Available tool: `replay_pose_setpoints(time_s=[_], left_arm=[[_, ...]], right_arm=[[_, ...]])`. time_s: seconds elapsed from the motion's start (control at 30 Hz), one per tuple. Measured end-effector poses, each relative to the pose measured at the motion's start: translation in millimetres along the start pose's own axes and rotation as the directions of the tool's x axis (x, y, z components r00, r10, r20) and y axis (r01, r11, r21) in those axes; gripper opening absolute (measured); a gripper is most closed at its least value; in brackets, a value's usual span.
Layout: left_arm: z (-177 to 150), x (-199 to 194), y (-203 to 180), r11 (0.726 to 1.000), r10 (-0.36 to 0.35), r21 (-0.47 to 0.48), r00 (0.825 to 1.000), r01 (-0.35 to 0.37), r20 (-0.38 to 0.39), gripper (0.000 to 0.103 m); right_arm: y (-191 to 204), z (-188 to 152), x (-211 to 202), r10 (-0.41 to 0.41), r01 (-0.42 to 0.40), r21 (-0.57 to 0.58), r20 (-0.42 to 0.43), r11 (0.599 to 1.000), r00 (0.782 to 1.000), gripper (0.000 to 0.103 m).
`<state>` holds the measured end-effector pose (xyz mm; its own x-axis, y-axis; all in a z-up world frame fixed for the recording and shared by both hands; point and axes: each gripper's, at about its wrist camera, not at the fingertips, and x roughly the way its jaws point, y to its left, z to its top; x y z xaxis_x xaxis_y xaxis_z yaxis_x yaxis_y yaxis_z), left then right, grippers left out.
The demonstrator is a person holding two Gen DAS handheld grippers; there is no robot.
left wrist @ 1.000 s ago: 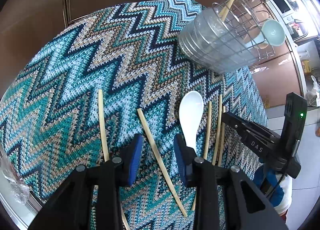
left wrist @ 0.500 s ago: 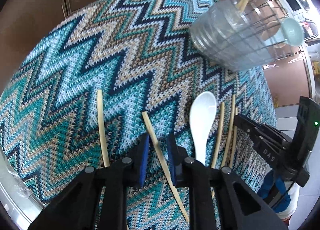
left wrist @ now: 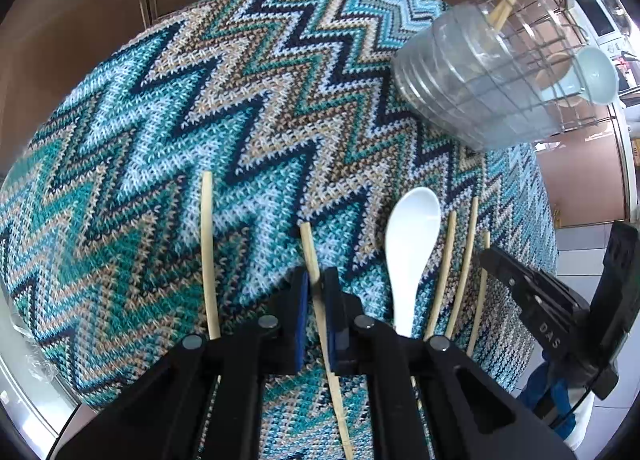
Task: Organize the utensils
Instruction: 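Close the left tool on a chopstick while the right tool grasps a chopstick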
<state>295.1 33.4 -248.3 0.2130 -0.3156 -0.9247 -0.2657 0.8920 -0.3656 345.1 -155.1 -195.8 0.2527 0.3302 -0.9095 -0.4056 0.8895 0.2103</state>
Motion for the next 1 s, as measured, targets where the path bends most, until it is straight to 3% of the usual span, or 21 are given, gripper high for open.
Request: replay_pose_setpoints(time_s=[0.37,0.77,1.0], left_arm=[[-30,-57,-6,0.996,-0.011,0.084,0.991,-0.001,0.137,0.007],[-83,-126,-12,0.984,-0.063,0.178,0.949,0.007,0.310,0.006],[-113,-152,-12,0.976,-0.099,0.217,0.922,0.016,0.374,0.005]], right_arm=[[16,-40,-72,0.003,-0.002,-0.012,0.151,1.000,0.988,0.006],[55,-88,-138,-0.028,0.037,-0.022,0.319,0.999,0.947,0.006],[75,-117,-165,-0.038,0.051,-0.023,0.392,0.998,0.919,0.006]])
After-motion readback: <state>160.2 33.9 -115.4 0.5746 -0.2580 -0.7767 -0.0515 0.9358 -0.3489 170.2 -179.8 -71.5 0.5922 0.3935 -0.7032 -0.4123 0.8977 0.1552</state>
